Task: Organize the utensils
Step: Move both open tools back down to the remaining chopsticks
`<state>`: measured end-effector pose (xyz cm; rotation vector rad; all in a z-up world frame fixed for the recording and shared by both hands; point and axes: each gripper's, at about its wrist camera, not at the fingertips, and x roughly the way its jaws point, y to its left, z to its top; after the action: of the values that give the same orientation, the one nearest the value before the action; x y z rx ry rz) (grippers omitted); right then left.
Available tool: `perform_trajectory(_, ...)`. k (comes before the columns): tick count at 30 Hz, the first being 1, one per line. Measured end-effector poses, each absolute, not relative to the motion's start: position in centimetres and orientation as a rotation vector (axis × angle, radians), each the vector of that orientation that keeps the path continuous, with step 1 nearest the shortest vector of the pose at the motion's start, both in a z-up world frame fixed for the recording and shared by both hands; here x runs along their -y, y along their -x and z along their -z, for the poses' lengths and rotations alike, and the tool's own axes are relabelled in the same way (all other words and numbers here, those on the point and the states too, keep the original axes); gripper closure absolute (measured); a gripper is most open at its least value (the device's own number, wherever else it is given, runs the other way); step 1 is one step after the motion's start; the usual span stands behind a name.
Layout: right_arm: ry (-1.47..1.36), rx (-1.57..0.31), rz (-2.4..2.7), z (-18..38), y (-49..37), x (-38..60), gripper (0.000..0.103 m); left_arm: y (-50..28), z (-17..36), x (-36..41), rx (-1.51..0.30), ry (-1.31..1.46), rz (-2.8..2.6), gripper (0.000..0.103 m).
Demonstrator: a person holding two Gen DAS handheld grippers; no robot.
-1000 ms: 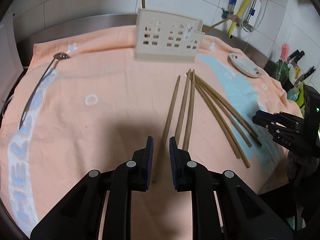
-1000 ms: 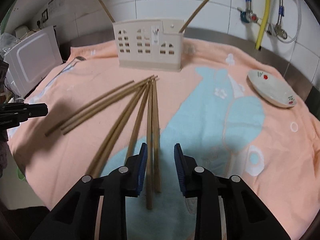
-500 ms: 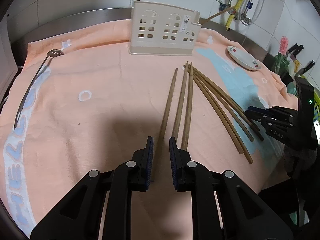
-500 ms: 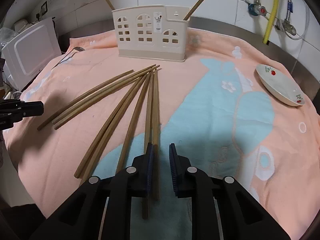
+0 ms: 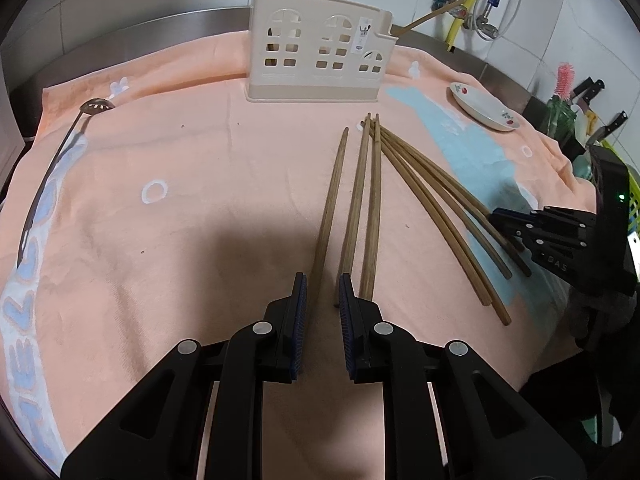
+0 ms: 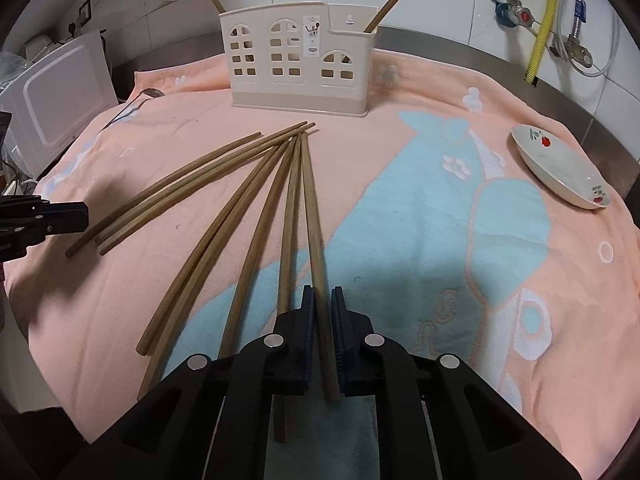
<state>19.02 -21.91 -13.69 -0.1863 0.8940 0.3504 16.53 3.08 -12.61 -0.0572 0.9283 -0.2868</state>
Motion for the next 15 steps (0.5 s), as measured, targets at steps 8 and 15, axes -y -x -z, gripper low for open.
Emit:
perform_trajectory(8, 0.183, -0.891, -0.353, 13.7, -19.0, 22.0, 0.094, -17.3, 13.5, -2.6, -0.952, 0.039, 0.292, 0.087)
perform_trajectory(15, 0.176, -0.888, -0.356, 13.7, -19.0, 21.9, 0.094, -17.8, 13.7, -2.7, -0.962, 0.024, 0.288, 0.087)
